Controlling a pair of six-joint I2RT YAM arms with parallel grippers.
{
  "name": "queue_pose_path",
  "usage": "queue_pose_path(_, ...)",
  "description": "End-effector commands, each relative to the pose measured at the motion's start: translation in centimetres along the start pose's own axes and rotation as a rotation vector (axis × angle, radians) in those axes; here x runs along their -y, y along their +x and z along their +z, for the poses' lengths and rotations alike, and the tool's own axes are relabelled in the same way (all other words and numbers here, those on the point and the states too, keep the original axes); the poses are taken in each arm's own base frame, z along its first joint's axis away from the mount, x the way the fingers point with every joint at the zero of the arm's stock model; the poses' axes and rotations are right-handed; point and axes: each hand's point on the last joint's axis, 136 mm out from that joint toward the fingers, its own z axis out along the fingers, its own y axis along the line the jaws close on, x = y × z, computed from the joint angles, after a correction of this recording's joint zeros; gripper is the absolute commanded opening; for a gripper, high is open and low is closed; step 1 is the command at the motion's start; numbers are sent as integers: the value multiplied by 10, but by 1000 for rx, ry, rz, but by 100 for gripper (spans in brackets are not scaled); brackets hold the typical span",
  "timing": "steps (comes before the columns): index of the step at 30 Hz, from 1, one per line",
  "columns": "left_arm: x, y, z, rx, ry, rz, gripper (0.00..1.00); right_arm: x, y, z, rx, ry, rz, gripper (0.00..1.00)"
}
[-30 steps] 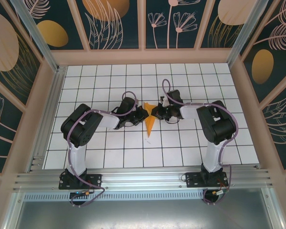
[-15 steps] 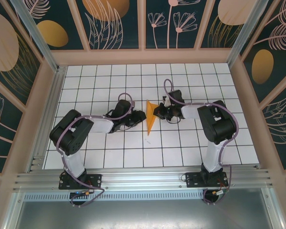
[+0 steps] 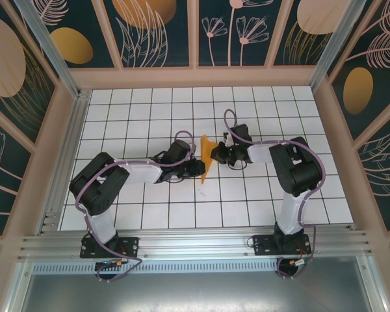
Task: Fold a paper plane with a square sheet of paper (pick it up from the middle)
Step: Fold the wing for the fifth time at the center of the table.
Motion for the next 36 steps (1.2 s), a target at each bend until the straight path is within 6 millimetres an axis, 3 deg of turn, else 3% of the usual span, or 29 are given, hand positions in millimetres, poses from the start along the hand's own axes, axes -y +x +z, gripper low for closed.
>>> queue_pose_path(1,-10,3,8,-34,-49,17,26,-5,-7,-11,42,-3,-31,0)
queue_pose_path(9,-20,6,11,-54,-100,7,23,-4,-6,-12,40,6,-33,0)
queue_pose_path(18,1,5,11,-59,10,-10,37,6,-9,-12,55,64,-34,0)
queue_pose_path(24,-2,4,11,-51,-6,-16,35,8,-11,-12,61,83,-50,0)
queue_pose_path(31,14,-12,-2,13,47,-27,36,15,-9,-10,47,112,-60,0)
queue_pose_path(36,9,-20,-5,35,86,-79,29,19,-8,-9,35,133,-73,0)
